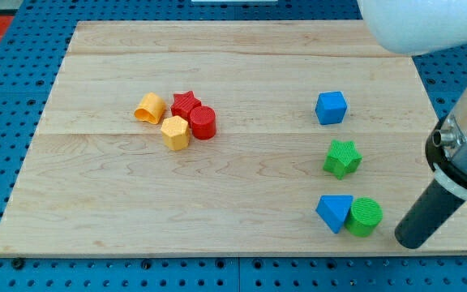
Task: Push the green star into the blue cube
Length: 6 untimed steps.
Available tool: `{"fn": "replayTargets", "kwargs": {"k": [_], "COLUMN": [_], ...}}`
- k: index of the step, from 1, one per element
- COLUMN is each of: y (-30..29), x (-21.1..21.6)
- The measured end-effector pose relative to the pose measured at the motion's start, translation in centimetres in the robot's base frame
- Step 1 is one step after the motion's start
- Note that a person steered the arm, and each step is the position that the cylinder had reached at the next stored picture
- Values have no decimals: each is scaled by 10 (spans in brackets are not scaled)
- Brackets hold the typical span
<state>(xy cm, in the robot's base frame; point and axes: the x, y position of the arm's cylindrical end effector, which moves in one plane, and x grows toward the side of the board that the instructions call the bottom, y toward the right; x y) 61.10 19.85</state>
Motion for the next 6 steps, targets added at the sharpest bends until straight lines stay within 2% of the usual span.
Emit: {"fn": "replayTargets", "kwargs": {"k": [1,2,3,4,5,6], "y": [-12,-58,-64,-59,-53,-10], "x": [1,-33,-107,-135,-137,-68]}}
